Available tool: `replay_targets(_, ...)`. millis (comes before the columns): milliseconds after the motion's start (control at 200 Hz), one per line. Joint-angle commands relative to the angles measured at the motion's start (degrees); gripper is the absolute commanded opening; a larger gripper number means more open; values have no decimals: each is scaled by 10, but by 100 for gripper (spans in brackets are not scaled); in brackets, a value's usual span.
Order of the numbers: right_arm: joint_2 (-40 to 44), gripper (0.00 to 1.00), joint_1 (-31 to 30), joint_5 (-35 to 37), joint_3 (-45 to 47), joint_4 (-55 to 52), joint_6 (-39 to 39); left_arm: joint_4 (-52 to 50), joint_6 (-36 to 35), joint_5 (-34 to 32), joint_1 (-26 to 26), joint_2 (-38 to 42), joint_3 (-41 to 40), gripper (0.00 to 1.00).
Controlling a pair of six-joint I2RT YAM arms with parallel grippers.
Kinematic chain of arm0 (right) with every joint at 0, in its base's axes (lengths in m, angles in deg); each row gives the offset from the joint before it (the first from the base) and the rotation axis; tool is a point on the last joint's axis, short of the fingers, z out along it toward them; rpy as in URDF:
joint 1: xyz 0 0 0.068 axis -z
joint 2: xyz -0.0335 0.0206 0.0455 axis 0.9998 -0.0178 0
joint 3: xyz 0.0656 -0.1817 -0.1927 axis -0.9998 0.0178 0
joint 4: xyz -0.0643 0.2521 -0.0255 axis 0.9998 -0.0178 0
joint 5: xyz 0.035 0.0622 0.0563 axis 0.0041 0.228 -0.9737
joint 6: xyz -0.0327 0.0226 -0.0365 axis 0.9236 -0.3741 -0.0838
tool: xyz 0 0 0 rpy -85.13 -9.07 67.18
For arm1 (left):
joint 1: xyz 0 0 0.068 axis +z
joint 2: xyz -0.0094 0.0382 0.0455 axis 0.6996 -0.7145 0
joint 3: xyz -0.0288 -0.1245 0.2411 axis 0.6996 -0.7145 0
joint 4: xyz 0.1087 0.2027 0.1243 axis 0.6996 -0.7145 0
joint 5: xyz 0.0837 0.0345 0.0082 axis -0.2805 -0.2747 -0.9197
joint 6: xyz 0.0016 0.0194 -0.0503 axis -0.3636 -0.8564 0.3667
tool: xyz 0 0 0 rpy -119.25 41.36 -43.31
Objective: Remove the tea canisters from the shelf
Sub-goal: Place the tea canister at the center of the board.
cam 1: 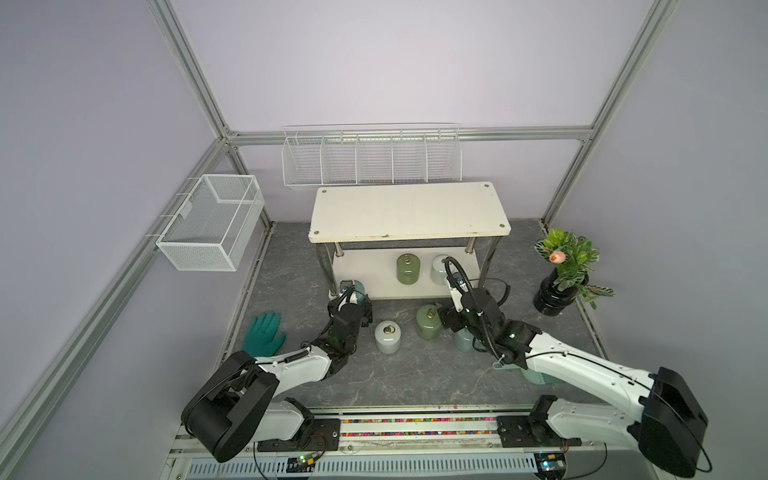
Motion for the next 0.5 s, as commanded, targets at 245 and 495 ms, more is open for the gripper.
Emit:
replay_targets(245,-21,89,-16,2,-29,-9,1,42,44,-33,-10,47,-46,77)
replay_targets(495,-34,89,-28,10,-40,-12,5,42,58,-36,-12,56,-61,77)
